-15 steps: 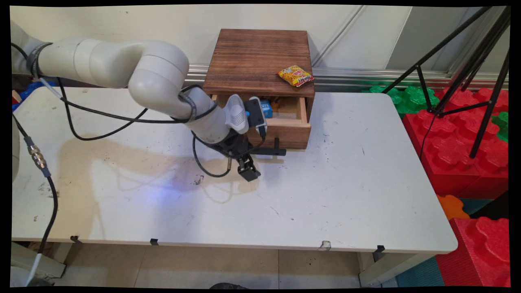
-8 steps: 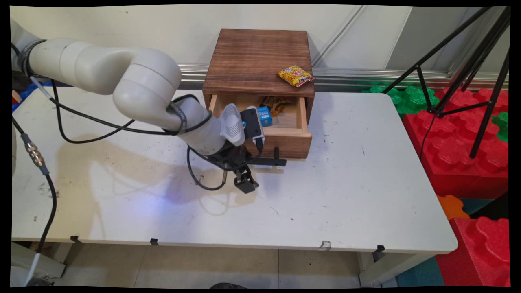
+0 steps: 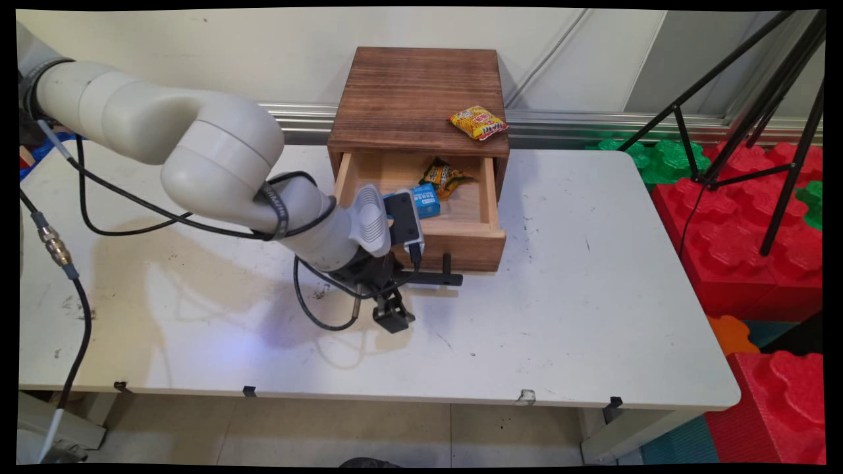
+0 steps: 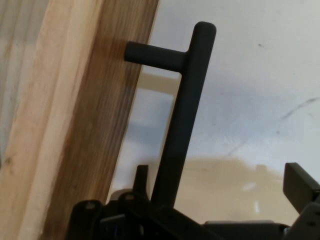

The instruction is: Open the drawer

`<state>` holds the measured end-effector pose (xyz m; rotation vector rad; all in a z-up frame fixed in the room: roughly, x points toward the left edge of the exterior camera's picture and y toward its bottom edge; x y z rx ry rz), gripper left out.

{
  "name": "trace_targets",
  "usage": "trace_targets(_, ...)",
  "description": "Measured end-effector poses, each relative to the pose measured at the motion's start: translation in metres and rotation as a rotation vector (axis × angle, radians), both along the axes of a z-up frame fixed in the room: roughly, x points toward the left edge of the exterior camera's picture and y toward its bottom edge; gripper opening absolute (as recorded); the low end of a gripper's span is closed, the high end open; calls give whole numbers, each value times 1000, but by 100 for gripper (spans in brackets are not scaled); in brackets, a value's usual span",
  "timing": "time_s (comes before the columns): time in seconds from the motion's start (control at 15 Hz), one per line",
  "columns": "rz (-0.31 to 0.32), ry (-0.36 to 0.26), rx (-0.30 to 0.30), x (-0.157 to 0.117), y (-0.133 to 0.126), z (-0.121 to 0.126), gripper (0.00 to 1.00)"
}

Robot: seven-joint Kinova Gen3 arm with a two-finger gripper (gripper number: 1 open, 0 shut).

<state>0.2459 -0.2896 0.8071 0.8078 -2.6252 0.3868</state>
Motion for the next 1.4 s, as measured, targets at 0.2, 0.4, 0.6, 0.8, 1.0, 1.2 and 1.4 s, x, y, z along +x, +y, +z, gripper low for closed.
trace_targets(0.2,0,0,6,-3,8,0,100)
trace_targets(0.4,-2,0,13,-5,17,0,100)
trace_targets(0.6,-5,0,21,-9,28,1,100)
trace_targets(0.8,-8,2,27,-11,36,1,100)
trace_targets(1.0,-13,4,36,-15,47,2,100)
trace_targets(1.2,-14,4,42,-17,55,3,100)
trace_targets(1.4,-15,5,48,-20,63,4,100)
